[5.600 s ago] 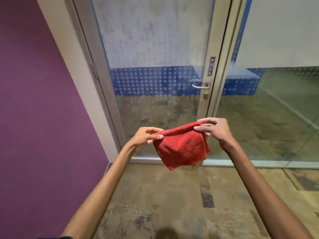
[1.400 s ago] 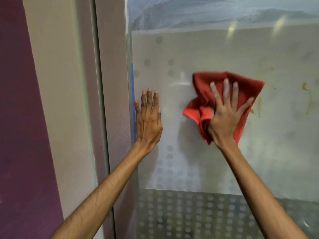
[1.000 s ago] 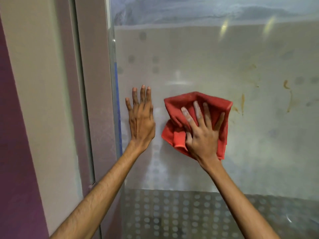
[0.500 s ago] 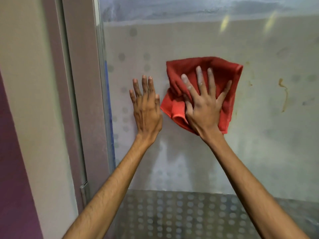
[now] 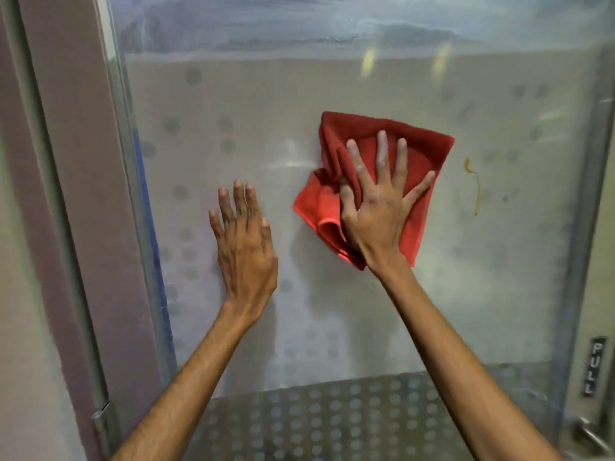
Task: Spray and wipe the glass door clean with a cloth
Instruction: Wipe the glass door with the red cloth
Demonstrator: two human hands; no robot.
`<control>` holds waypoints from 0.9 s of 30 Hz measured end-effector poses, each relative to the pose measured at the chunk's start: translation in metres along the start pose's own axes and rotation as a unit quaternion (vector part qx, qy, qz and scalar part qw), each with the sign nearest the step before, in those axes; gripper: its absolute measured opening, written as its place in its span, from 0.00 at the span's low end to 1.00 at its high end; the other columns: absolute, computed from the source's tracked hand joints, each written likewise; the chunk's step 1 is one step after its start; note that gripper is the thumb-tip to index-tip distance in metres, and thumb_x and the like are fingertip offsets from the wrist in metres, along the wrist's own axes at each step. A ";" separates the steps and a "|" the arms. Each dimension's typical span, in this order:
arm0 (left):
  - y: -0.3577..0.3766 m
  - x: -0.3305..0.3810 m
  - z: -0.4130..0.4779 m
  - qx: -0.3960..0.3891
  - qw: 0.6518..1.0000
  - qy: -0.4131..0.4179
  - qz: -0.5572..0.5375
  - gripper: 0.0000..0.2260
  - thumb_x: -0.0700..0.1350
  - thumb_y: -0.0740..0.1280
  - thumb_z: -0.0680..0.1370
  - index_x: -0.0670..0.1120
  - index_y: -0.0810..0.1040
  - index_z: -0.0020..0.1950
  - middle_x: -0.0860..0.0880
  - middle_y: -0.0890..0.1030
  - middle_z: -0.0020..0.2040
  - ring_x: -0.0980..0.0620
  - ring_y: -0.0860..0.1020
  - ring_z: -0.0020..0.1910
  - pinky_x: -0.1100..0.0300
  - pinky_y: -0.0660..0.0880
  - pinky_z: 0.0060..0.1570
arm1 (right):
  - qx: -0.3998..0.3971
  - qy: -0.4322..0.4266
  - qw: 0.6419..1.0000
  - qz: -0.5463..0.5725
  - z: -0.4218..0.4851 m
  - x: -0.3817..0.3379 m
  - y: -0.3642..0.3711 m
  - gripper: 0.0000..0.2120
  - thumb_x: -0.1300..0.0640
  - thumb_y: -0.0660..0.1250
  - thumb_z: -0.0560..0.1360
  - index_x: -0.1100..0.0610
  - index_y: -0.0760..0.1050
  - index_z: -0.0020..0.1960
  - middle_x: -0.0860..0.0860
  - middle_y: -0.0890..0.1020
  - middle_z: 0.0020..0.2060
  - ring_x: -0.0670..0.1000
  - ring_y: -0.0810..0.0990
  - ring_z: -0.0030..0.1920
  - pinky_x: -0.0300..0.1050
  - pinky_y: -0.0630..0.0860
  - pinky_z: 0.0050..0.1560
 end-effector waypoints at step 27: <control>0.027 0.077 0.017 0.007 1.000 0.002 -0.005 0.25 0.42 0.51 0.84 0.41 0.51 0.80 0.45 0.51 0.81 0.48 0.42 0.80 0.52 0.38 0.78 | -0.010 -0.096 0.995 -0.013 -0.022 0.117 -0.019 0.33 0.50 0.64 0.72 0.43 0.63 0.77 0.50 0.65 0.77 0.57 0.64 0.76 0.77 0.47 0.72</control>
Point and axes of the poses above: each hand's wrist, its own z-axis towards the middle knuckle, its own y-axis out of the palm, x = y × z, the point moved 8 cm from there along z, towards the middle knuckle
